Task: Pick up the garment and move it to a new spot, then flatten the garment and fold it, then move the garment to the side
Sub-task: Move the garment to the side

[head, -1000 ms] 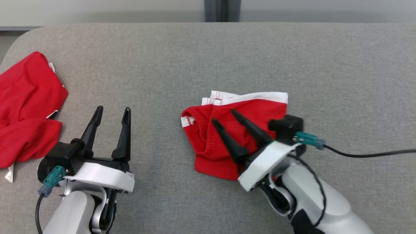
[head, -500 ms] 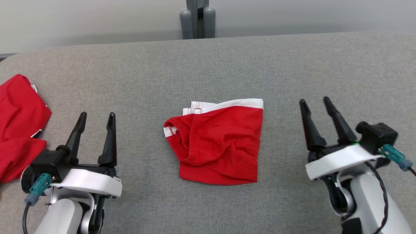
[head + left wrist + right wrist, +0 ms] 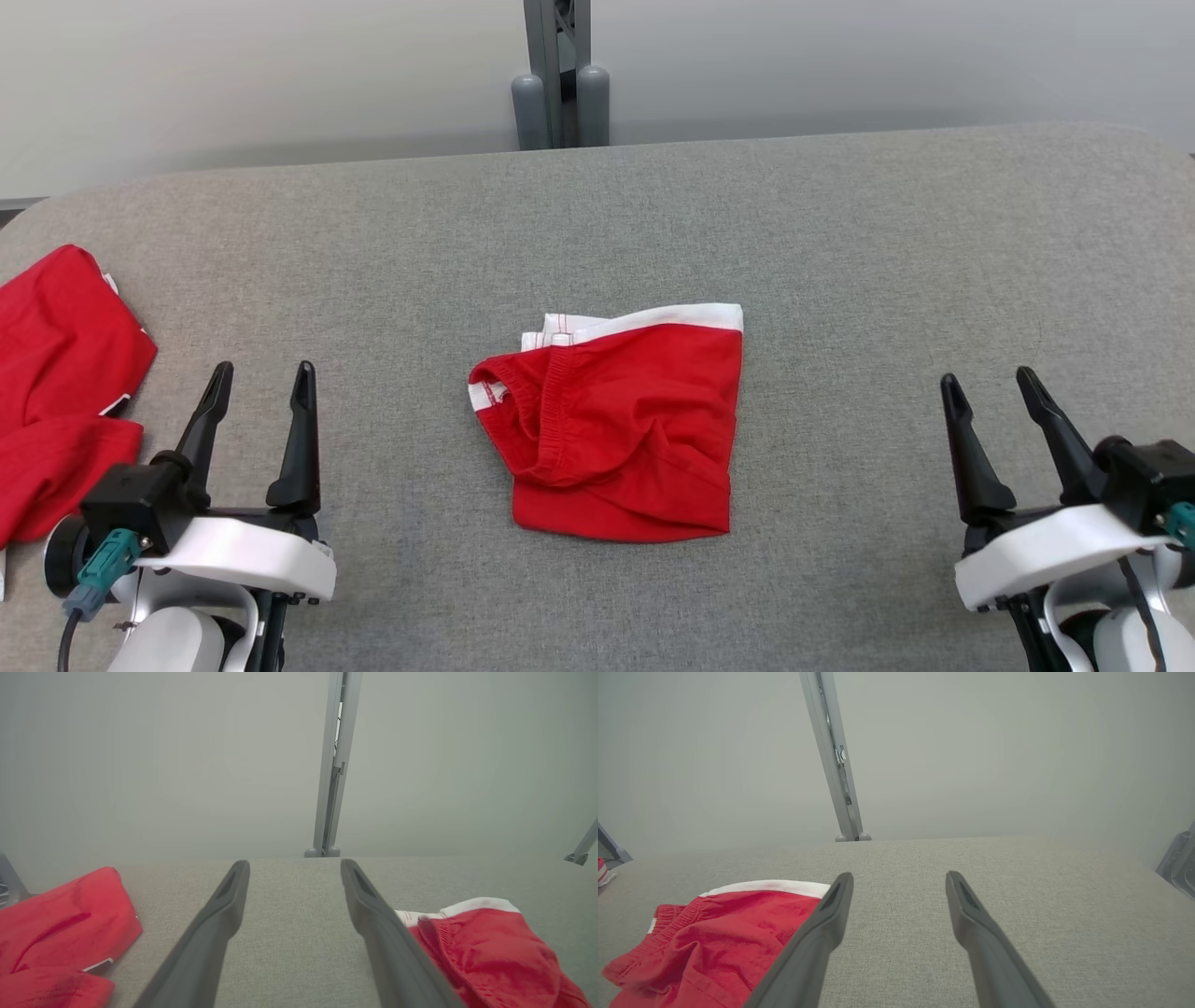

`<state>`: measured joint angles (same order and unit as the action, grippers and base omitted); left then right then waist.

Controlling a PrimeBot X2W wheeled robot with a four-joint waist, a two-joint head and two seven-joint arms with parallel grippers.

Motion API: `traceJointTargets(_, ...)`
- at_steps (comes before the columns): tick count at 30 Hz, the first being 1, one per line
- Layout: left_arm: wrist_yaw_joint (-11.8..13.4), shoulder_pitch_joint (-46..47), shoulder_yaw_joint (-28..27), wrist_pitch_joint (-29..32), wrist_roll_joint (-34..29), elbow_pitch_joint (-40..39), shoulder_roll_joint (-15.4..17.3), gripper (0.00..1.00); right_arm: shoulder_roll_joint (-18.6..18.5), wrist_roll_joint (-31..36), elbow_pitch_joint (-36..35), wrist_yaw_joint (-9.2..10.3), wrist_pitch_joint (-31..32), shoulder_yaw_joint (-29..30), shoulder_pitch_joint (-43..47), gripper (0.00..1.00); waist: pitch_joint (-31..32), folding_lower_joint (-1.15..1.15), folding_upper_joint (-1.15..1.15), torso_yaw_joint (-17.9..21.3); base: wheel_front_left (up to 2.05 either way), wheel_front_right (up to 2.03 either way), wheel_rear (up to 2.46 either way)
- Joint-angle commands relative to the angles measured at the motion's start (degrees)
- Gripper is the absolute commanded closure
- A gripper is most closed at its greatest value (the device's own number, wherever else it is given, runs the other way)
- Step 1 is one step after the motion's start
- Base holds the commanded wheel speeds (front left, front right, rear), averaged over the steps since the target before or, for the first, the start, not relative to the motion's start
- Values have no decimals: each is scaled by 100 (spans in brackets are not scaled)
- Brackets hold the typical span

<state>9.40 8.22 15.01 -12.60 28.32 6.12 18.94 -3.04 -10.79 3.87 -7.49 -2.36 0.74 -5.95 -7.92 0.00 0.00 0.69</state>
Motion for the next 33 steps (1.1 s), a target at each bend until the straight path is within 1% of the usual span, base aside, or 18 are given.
traceJointTargets(1, 37, -43, -19, 11, 25, -25, 38, 0, -8, 17, -75, 0, 49, 46, 76, 0, 11, 0, 0, -3, 0, 0, 0)
traceJointTargets(9, 87, -38, 21, 94, 13, -113, 86, 0, 5, 36, -415, 1, 275, 127, 279, 0, -4, 0, 0, -37, 0, 0, 0)
traceJointTargets(12, 70, 48, 71, 119, -11, -144, 76, 0, 5, 36, -433, 0, 350, 101, 242, 0, -52, 0, 0, -134, 0, 0, 0)
traceJointTargets(15, 61, 70, 97, 94, -11, -155, 51, 0, 7, 52, -308, 0, 549, -9, 158, 0, -112, 0, 0, -263, 0, 0, 0)
traceJointTargets(20, 25, 135, 132, 61, 42, -89, -19, 0, 1, -40, 176, 1, 904, -403, 43, 0, -223, 0, 0, -497, 0, 0, 0)
traceJointTargets(23, -24, 189, 140, 26, 62, -13, -39, 0, 2, -194, 515, 1, 972, -659, -68, 0, -295, 0, 0, -612, 0, 0, 0)
traceJointTargets(26, -59, 224, 172, -5, 76, 61, -84, 0, -1, -416, 896, 1, 908, -856, -209, 0, -371, 0, 0, -699, 0, 0, 0)
traceJointTargets(33, -83, 331, 214, -63, 40, 141, -111, 0, 1, -1072, 1763, 0, 476, -1176, -693, 0, -521, 0, 0, -776, 0, 0, 0)
